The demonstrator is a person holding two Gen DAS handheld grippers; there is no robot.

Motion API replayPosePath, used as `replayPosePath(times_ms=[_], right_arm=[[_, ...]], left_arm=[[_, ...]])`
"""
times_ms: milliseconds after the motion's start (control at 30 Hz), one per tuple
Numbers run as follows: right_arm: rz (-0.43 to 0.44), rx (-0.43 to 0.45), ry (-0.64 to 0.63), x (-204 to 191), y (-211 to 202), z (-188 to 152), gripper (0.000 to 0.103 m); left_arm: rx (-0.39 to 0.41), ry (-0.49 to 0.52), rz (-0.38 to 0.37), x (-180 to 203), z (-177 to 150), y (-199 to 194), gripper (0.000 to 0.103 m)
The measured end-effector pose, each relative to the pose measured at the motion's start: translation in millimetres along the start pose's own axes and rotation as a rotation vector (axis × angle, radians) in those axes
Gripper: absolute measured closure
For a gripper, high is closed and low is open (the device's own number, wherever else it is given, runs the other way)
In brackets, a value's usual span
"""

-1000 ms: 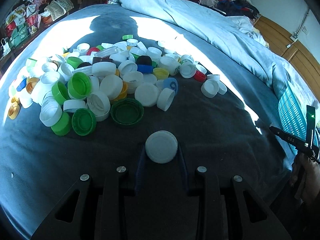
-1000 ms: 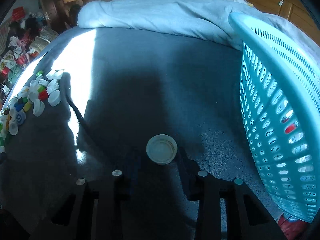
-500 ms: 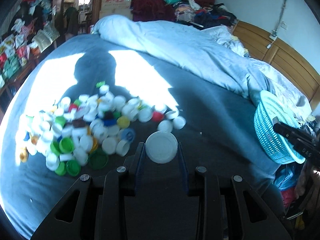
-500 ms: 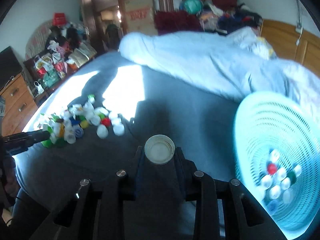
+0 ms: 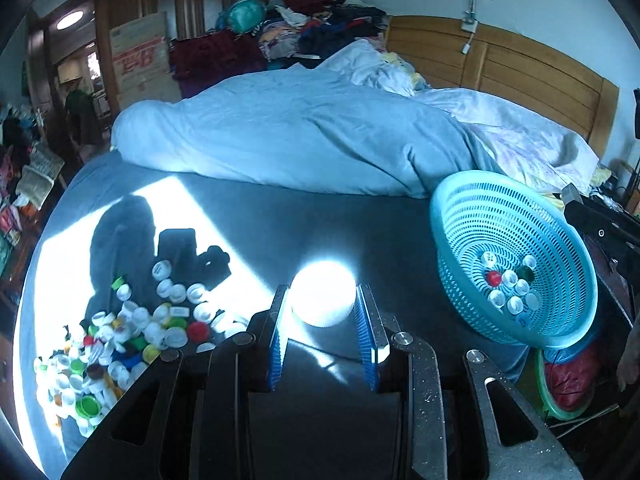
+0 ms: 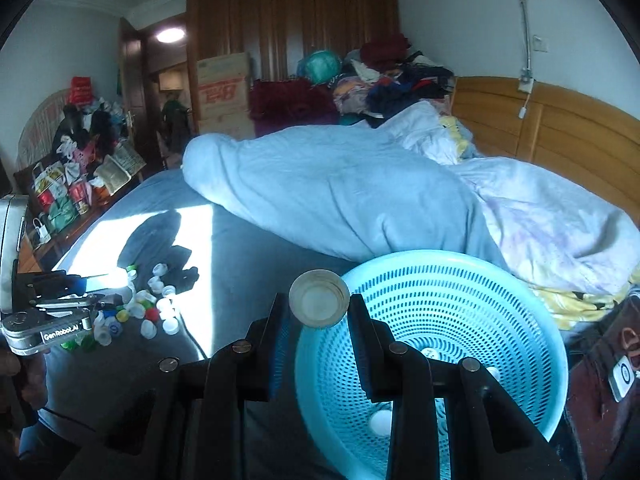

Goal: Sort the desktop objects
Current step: 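Carry both white caps over the blue basket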

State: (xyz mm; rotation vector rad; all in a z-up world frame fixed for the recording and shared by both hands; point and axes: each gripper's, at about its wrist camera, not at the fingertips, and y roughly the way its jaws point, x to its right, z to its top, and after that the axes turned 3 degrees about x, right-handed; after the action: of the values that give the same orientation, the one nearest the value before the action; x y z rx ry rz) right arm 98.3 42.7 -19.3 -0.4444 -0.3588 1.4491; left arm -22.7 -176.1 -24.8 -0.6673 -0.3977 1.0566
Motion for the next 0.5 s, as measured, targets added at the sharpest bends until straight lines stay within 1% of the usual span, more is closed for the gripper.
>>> replayPosePath(times_ms=[200, 300, 500], right_arm=[[-0.06, 0.012, 0.047, 39.6, -15.7, -1.9, 0.071], [-0.077, 0.003, 0.063, 51.7, -14.9, -3.6, 0.071], [-0.087, -0.027, 0.106, 73.0, -9.1, -14.3, 0.071]], left_arm=[[0.011, 0.092, -0.058, 63.2, 33.4, 12.5, 0.076], [0.004, 0.122, -0.096, 89.0, 45.2, 20.6, 0.076], [-0.043, 0.139, -0.2, 132.2, 62.0, 42.9, 0.076]])
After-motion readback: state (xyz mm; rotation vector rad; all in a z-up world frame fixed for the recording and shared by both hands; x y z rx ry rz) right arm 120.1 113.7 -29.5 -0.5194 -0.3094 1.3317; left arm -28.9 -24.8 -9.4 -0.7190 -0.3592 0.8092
